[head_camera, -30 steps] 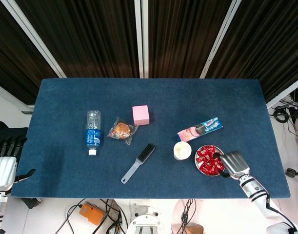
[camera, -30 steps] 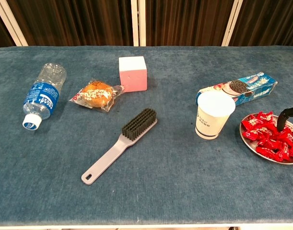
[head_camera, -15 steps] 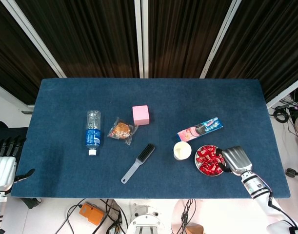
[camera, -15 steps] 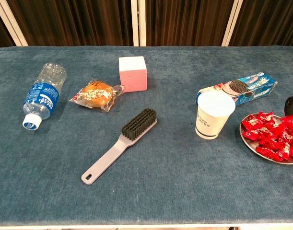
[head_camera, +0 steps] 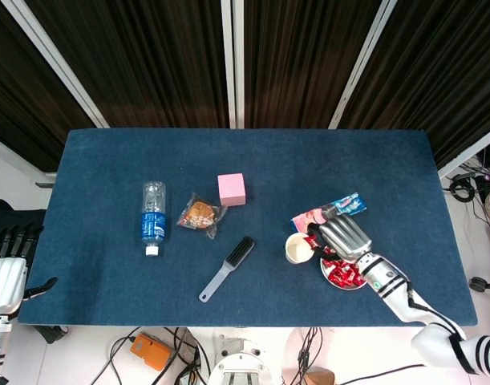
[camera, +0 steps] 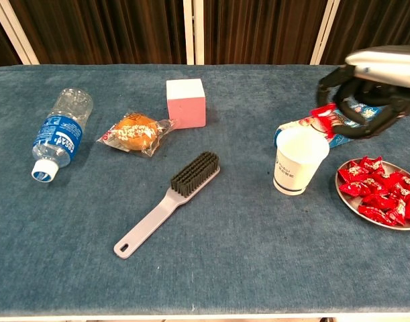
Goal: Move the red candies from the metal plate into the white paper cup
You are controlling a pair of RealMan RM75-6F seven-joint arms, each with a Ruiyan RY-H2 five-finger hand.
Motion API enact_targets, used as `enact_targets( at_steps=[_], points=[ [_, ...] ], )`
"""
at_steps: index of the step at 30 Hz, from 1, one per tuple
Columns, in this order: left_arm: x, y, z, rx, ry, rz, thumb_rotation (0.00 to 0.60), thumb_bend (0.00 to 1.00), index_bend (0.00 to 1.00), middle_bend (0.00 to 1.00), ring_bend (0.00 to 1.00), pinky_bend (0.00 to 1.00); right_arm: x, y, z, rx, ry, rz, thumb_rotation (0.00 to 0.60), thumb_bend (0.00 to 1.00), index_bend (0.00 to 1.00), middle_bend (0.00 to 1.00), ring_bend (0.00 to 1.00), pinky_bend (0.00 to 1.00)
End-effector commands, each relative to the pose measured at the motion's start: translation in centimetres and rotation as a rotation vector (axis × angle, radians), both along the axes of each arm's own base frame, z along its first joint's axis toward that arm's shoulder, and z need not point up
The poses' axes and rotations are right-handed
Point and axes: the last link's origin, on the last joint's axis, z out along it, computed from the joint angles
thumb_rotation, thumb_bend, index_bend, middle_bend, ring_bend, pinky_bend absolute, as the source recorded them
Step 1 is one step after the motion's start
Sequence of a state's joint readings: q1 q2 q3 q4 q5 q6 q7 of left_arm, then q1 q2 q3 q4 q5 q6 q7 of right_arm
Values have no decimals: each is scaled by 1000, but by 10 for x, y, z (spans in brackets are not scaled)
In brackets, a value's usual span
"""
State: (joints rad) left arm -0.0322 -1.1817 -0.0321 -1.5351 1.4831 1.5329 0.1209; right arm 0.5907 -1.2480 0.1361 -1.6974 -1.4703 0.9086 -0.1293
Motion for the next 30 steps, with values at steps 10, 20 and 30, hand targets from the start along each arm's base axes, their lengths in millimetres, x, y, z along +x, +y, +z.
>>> enact_targets(
  at_steps=[10,20,30],
  points=[
    [-1,2,2,8,17,4,600,0,100,58,0,0,5,1,-16,41,12,8,600,464,449,805,952,1000],
    [-1,5,1,19,-2,-2,600,0,100,58,0,0,-27,13,14,-88,-42,-58,600,308,412,805,949,1000],
    [0,8,-4,5,-10,-14,600,0,100,58,0,0,-95,25,15,-92,199,-178,600,309,445,805,950,1000]
  ],
)
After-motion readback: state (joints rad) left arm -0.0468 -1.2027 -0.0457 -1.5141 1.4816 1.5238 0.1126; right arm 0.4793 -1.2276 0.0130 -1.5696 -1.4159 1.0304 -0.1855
